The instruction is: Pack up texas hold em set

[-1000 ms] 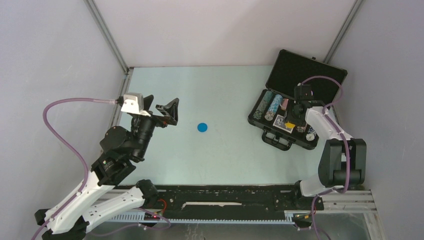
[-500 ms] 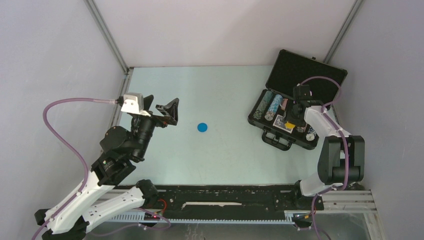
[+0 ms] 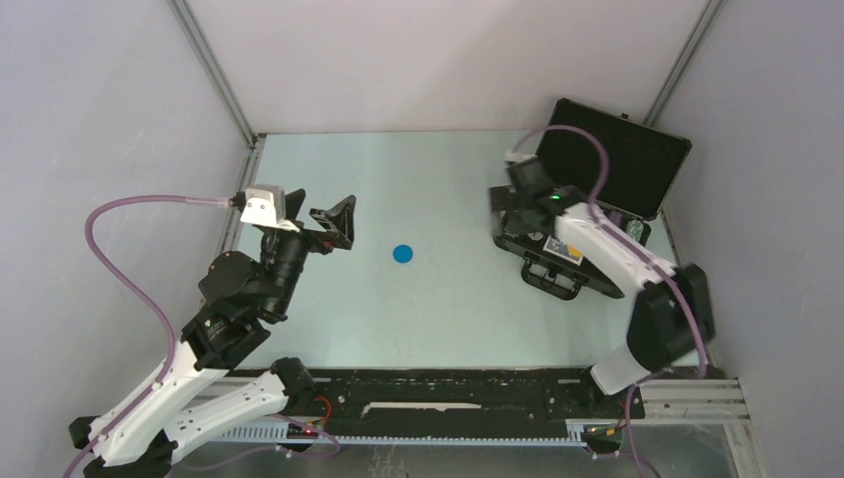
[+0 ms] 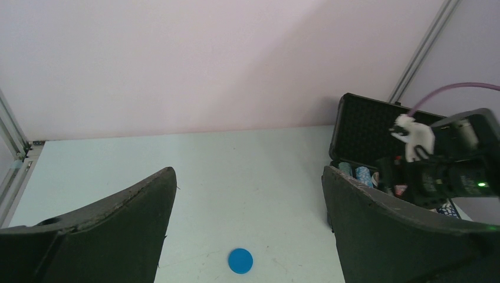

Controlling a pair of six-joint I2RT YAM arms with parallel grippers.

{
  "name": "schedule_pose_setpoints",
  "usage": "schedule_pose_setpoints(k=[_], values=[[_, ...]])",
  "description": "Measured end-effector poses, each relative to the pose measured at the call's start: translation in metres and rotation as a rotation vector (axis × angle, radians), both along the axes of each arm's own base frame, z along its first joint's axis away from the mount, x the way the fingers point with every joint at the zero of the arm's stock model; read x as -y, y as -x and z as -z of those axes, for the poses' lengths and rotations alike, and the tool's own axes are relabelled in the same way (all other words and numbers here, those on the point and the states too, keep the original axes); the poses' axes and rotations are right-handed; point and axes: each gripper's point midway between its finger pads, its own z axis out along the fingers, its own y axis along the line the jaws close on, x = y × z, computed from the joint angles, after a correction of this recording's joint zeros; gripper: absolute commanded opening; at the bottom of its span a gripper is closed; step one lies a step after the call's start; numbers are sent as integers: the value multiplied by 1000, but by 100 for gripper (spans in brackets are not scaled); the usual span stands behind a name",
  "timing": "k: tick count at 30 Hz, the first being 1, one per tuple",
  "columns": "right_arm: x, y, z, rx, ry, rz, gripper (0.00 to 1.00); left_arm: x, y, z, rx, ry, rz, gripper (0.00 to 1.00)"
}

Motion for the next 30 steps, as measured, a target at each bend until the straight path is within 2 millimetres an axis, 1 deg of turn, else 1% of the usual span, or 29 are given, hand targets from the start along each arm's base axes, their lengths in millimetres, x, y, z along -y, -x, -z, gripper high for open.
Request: schedule_pose_setpoints(k=[1,3,4,5,6,7,11,13,17,21,25,30], values=[[-21,-2,3,-9,2,-50,96,0,0,0,0,0,0,99],[-64,-8,15,-36,5,-139,97,0,0,0,0,-1,-1,99],[-84,-11,22,-50,10,-178,97,0,0,0,0,0,-2,99],[-111,-16,34,-72,19,-227,97,0,0,0,-1,0,-3,99],[-129,-17,42,-89,24,-258,97,-1,0,0,-1,-1,-4,99],[-151,-19,52,-113,33,-293,97,-1,0,0,0,0,-5,99],[-219,-25,78,-176,10,-400,97,-1,0,0,0,0,-5,99],[-244,-22,87,-202,-6,-445,97,-1,0,0,0,0,-5,99],[-271,-10,93,-255,-31,-505,97,-1,0,0,0,1,-5,99],[-282,-5,92,-273,-36,-529,95,-1,0,-1,1,2,-5,99],[-285,-5,92,-282,-28,-530,91,-1,0,-1,1,2,-5,99],[-280,-5,104,-307,10,-516,88,-1,0,0,1,2,-5,99]])
